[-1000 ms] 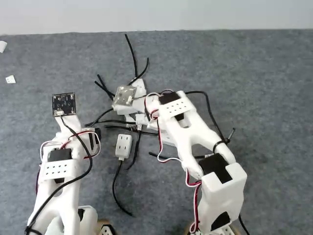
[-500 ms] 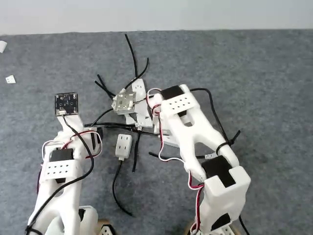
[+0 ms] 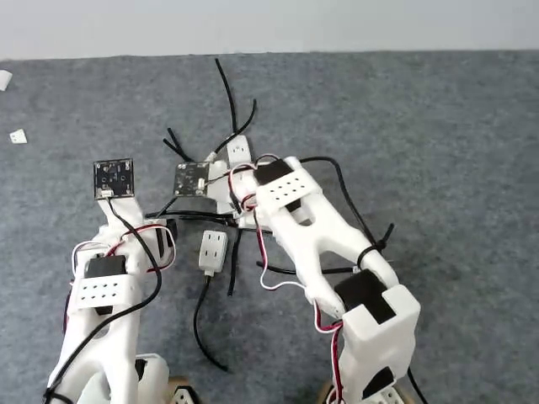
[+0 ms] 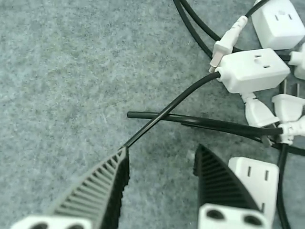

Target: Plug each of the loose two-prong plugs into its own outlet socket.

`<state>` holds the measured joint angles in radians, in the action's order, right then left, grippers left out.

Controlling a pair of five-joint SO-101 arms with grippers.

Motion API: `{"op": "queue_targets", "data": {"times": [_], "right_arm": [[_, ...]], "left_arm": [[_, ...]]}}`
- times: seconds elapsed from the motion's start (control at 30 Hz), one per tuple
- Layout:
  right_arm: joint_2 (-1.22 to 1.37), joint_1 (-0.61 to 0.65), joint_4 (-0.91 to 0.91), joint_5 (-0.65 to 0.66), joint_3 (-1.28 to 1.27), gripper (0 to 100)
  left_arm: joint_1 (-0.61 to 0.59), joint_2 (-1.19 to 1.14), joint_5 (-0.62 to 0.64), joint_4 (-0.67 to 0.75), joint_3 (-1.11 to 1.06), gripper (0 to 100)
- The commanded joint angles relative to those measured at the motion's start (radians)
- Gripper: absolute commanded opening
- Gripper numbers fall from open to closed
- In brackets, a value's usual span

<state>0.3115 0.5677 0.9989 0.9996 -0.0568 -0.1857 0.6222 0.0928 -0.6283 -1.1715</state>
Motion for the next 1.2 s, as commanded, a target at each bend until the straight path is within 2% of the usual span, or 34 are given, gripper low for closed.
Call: {"op": "queue_targets", "data": {"times": [0.0, 0.77, 0.83, 0.97, 1.17], "right_arm": [[-0.012, 0.033, -0.019, -0.014, 0.014, 14.7], [0.107, 0.05, -0.153, -0.026, 0.003, 14.6], [0.105, 0.048, -0.153, -0.026, 0.003, 12.5], [0.105, 0.048, -0.15, -0.026, 0.003, 1.4], [0.102, 0.031, -0.145, -0.026, 0.003, 0.9]], "left_arm": [[0.006, 0.021, 0.003, 0.025, 0.015, 21], [0.006, 0.021, 0.003, 0.025, 0.013, 21], [0.006, 0.021, 0.003, 0.025, 0.013, 21], [0.006, 0.021, 0.003, 0.025, 0.013, 21], [0.006, 0.02, 0.003, 0.028, 0.013, 21]]}}
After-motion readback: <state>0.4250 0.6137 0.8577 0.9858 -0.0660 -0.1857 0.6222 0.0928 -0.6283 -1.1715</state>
